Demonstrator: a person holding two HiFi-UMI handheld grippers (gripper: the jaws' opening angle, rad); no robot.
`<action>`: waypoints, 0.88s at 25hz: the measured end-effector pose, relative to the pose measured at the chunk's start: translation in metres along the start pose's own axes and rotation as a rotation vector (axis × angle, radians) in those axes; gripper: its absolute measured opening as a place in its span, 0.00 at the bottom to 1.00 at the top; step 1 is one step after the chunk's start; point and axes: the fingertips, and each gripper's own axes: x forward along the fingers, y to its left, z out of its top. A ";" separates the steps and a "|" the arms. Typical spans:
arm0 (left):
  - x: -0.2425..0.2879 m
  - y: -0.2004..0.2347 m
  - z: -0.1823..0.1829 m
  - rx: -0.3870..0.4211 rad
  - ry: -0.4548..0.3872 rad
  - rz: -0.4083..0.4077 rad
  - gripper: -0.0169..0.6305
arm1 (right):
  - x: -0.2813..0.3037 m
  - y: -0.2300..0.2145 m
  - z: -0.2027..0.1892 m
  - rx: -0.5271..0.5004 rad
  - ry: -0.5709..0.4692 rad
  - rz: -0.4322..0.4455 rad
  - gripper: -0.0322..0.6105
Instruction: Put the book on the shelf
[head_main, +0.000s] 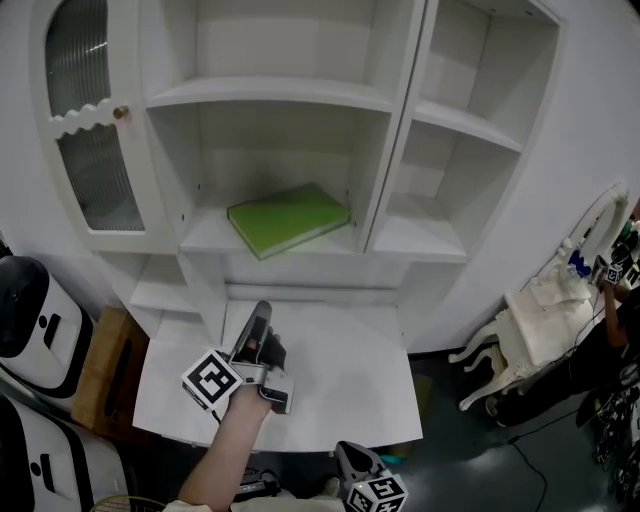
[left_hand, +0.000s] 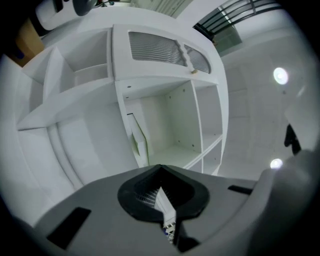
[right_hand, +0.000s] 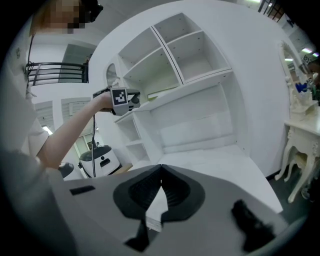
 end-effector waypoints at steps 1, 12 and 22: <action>-0.008 -0.001 -0.005 0.019 0.014 -0.003 0.04 | 0.001 0.001 0.000 -0.003 0.000 0.007 0.07; -0.083 -0.011 -0.067 0.644 0.239 -0.094 0.04 | 0.011 0.013 0.002 -0.028 0.012 0.069 0.07; -0.140 -0.003 -0.113 0.993 0.377 -0.105 0.04 | 0.011 0.024 0.018 -0.095 -0.034 0.125 0.07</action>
